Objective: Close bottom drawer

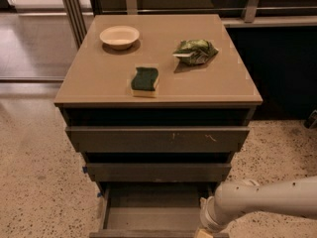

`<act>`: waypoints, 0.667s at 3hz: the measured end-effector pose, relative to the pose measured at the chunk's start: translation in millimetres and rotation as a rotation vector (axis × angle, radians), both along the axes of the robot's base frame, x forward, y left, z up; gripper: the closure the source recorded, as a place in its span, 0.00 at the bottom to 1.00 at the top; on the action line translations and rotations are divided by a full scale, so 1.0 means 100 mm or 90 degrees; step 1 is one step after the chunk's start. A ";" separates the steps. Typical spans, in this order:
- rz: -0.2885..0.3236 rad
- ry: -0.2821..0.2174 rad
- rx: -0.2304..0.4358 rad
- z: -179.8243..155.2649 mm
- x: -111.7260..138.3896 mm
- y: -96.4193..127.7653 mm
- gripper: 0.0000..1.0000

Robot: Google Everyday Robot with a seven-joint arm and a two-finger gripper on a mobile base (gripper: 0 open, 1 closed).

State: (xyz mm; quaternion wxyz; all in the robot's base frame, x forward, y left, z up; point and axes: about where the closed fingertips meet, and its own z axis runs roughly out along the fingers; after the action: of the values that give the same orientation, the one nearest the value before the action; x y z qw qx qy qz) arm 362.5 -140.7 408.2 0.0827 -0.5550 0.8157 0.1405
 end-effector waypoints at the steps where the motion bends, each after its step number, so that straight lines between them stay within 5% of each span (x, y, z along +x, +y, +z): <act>1: 0.007 0.015 -0.018 -0.29 0.07 0.02 0.00; 2: -0.025 0.034 -0.048 -0.75 0.12 -0.05 0.00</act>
Offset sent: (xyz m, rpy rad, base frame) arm 0.0139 -0.0065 -0.0950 -0.0763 0.0695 -0.0338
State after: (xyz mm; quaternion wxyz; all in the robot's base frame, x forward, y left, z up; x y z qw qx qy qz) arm 374.9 -145.8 332.8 0.0426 -0.5380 0.8329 0.1225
